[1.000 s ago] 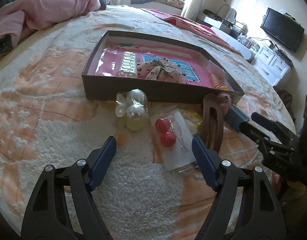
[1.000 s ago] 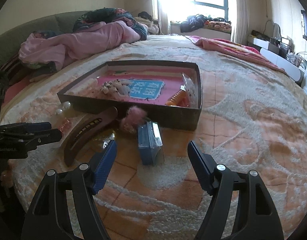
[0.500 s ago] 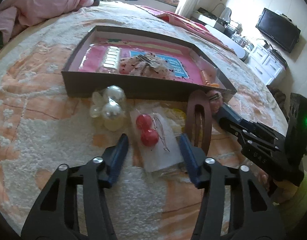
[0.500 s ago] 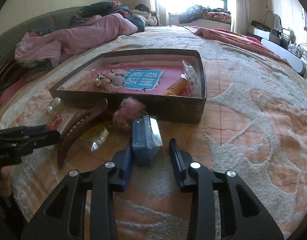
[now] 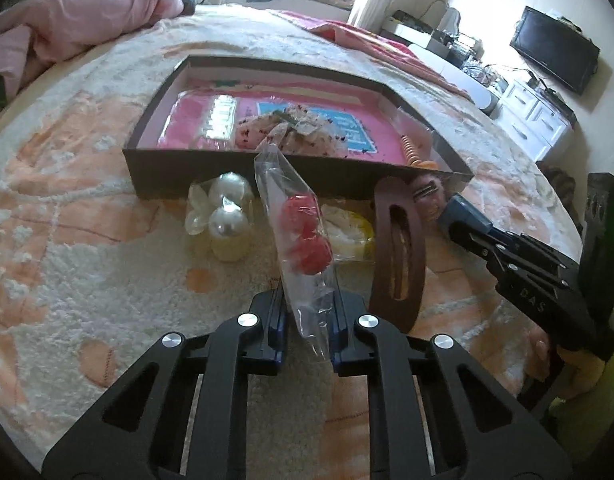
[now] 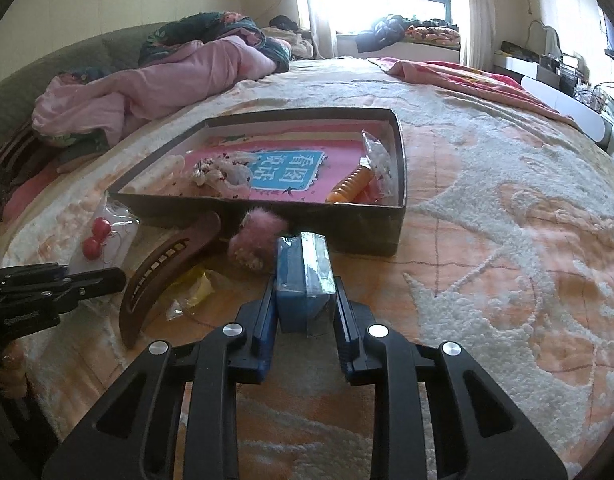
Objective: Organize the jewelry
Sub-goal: 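Lift the red bead bag with the left tool while the right tool lifts the blue box, then drop the bead bag into the box with the left tool while the right tool releases the blue box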
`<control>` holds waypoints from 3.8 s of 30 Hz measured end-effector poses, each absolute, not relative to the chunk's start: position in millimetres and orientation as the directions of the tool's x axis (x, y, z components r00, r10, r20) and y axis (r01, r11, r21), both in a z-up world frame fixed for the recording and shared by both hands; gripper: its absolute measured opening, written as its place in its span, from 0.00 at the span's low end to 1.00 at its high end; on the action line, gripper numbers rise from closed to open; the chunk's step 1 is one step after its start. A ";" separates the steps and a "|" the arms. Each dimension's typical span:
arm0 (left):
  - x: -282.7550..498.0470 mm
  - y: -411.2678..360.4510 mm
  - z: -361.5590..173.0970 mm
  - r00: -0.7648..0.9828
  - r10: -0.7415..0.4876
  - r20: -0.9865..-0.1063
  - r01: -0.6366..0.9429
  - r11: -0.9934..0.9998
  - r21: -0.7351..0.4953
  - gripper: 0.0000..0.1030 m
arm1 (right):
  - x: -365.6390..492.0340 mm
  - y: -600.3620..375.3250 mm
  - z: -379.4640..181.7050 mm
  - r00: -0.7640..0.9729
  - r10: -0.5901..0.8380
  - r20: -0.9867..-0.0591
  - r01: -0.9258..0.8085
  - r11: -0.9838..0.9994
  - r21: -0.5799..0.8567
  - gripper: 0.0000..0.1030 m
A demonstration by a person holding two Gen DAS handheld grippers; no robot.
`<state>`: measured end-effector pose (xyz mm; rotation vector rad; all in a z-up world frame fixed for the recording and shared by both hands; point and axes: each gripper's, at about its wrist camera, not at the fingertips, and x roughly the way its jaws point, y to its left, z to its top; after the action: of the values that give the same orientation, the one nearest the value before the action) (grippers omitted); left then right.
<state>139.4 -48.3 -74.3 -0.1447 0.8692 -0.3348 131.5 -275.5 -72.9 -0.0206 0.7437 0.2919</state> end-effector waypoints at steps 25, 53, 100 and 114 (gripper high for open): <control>135.1 -25.3 -31.6 0.701 -0.321 -0.636 0.211 0.946 -0.244 0.09 | 117.5 -252.1 -38.9 0.718 0.341 -0.607 -0.356 0.929 0.101 0.23; 196.8 -10.0 -10.7 0.747 -0.244 -0.618 0.149 0.968 -0.201 0.09 | 167.0 -253.7 -18.0 0.762 0.301 -0.573 -0.322 0.944 0.068 0.23; 276.0 -2.4 -61.9 0.660 -0.186 -0.728 0.122 0.983 -0.141 0.09 | 256.2 -257.3 -53.8 0.693 0.229 -0.683 -0.261 0.964 0.058 0.23; 270.6 -7.2 -59.3 0.671 -0.185 -0.718 0.135 0.983 -0.128 0.09 | 249.4 -263.4 -55.1 0.692 0.242 -0.681 -0.243 0.965 0.096 0.36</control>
<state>270.6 -7.2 -59.3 -0.0655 0.8160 -0.1804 249.4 -263.4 -55.1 -0.0022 0.7603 0.2708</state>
